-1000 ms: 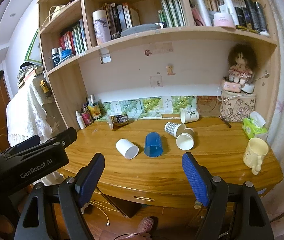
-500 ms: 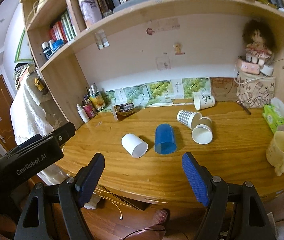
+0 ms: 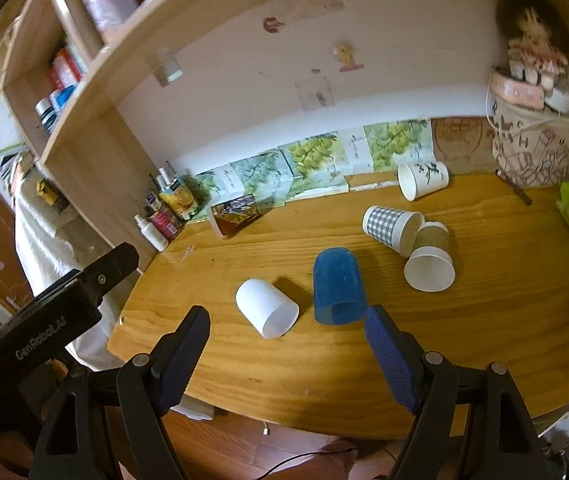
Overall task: Flip cup upright
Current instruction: 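Move the right tool down toward the white plastic cup lying on its side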
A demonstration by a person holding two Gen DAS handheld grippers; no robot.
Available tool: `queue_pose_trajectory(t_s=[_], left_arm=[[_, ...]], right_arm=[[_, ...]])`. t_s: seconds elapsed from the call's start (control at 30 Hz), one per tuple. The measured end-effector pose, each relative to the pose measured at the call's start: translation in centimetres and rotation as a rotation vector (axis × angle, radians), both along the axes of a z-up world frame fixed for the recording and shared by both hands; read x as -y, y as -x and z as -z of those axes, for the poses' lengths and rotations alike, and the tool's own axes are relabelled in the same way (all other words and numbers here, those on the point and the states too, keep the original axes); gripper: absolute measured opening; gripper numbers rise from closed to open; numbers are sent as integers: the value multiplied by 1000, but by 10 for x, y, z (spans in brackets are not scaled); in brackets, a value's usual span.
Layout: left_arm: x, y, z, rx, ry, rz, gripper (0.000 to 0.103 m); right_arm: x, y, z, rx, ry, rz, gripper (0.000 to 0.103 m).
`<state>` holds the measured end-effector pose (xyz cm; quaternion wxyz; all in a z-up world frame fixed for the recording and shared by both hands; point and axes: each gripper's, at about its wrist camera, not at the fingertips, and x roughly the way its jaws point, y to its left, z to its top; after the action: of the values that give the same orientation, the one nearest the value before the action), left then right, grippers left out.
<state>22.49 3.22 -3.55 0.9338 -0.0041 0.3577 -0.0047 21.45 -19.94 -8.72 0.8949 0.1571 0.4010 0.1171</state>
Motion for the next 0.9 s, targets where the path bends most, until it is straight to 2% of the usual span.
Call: queue_pose_trajectory(t_s=[0.33, 0.53, 0.7, 0.9], left_arm=[[4, -53, -1, -29, -94, 195, 101], [13, -78, 1, 13, -234, 362, 101], [24, -92, 14, 13, -329, 530, 101], [38, -91, 40, 66, -528, 752, 101]], right_arm=[[6, -53, 15, -123, -74, 89, 80], [20, -74, 29, -207, -163, 186, 80], [29, -87, 43, -272, -234, 262, 80], [40, -94, 57, -325, -264, 364, 80]])
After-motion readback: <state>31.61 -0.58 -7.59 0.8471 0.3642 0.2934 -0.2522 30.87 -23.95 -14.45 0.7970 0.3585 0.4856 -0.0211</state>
